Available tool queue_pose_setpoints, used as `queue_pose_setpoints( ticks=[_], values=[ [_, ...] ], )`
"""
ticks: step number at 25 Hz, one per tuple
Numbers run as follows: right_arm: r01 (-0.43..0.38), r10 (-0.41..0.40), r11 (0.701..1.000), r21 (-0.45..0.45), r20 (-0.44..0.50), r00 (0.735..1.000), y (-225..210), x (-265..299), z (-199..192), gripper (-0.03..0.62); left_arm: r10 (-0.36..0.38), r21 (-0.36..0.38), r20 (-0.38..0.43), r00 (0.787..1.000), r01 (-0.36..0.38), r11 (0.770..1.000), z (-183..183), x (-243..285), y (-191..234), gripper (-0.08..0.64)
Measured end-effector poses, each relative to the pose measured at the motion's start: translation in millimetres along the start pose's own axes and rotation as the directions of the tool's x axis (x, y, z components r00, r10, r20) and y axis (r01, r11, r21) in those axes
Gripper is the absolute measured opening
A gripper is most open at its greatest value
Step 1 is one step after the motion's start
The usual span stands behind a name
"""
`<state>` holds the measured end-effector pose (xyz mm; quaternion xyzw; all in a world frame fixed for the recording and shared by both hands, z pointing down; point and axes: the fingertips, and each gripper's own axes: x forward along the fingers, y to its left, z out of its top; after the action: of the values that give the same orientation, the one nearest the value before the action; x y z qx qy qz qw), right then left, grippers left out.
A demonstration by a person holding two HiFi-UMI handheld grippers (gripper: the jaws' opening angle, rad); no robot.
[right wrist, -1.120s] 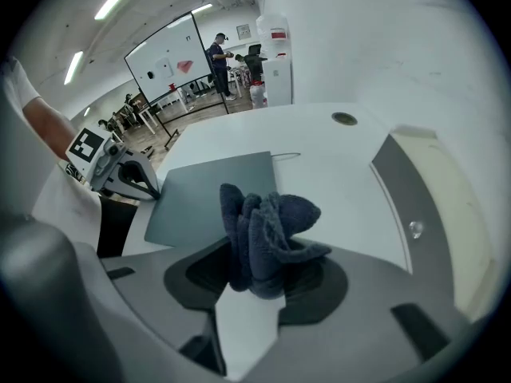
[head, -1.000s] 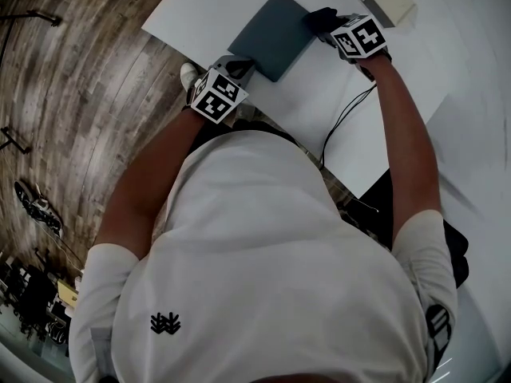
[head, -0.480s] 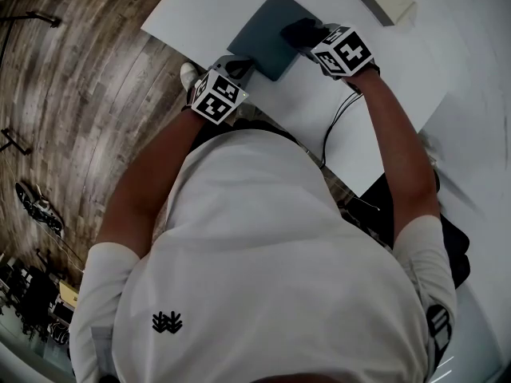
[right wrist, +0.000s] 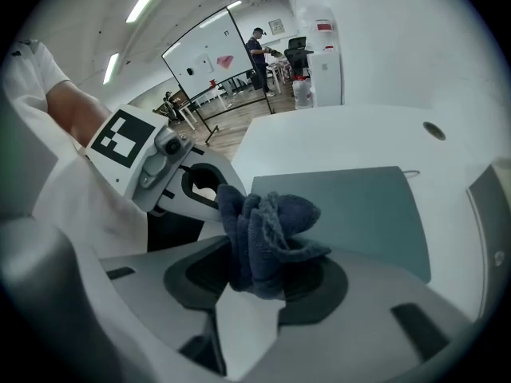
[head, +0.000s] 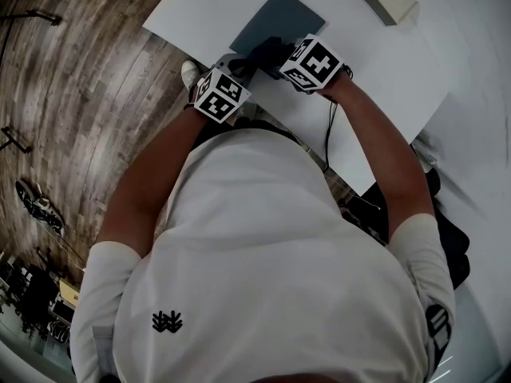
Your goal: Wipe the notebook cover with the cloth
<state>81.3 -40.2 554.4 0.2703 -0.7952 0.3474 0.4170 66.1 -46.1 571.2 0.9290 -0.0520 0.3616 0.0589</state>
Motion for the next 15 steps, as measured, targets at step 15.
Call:
queue_pose_setpoints(
  ticks=[15],
  values=[
    [0.069,-0.067,0.996,0.061,-0.029,0.997,-80,-22,-6,0.16,-0.006,0.002,-0.001,1.0,0.006,1.0,1,1,0,0.006]
  ],
)
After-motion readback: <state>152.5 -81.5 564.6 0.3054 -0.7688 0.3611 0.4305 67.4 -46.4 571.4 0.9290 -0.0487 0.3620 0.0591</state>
